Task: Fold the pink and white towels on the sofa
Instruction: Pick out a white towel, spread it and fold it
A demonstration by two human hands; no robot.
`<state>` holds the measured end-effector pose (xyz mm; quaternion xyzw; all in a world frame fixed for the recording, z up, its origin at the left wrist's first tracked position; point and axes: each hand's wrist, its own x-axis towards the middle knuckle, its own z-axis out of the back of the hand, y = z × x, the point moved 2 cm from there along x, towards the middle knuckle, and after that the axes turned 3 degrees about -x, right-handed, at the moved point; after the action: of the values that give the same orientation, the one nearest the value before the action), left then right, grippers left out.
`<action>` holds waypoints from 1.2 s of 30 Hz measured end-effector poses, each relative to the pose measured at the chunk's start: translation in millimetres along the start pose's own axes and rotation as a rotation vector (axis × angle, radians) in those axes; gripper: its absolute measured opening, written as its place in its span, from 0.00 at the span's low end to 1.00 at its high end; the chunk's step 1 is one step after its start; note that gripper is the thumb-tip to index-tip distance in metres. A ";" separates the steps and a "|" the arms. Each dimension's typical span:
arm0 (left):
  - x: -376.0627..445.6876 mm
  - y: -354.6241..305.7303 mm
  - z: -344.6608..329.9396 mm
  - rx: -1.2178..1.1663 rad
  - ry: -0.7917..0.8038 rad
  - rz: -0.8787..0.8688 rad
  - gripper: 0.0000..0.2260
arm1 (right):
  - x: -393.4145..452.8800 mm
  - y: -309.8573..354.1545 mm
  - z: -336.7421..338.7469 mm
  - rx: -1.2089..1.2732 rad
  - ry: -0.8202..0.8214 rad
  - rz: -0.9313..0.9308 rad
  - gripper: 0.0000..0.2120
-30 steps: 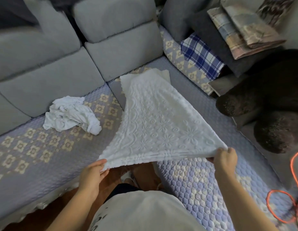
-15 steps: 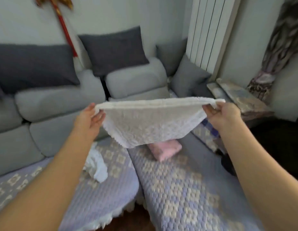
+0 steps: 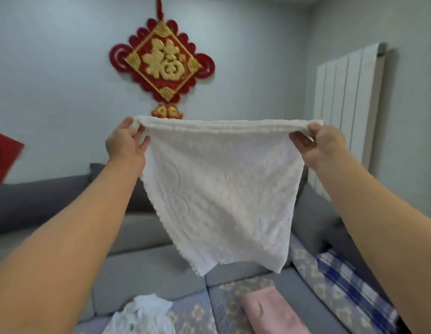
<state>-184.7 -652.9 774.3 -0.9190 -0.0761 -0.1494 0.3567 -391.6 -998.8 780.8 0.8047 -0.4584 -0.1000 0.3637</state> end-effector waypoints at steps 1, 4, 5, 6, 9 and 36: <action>5.3 -12.7 -0.7 0.002 -0.005 -0.022 0.20 | -1.1 -1.1 -15.9 0.032 0.008 0.014 0.06; 25.6 -51.0 -3.4 -0.024 0.011 -0.135 0.21 | -4.5 -6.3 -62.6 0.109 0.068 0.083 0.05; 33.8 -64.4 -4.7 -0.025 0.018 -0.175 0.19 | -4.6 -8.7 -78.6 0.130 0.083 0.104 0.06; 43.1 -78.3 -5.4 -0.020 0.023 -0.210 0.16 | -4.2 -11.3 -95.4 0.145 0.095 0.121 0.07; 80.5 -118.7 1.9 0.014 0.017 -0.270 0.11 | -1.2 -26.4 -147.6 0.183 0.114 0.152 0.11; 367.2 -214.9 345.7 0.301 -0.162 -0.232 0.21 | -36.2 -417.9 -383.1 -0.033 0.129 -0.160 0.14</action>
<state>185.0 -248.5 788.7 -0.8493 -0.2314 -0.1022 0.4633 55.6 -648.7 765.8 0.8374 -0.3667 -0.0841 0.3965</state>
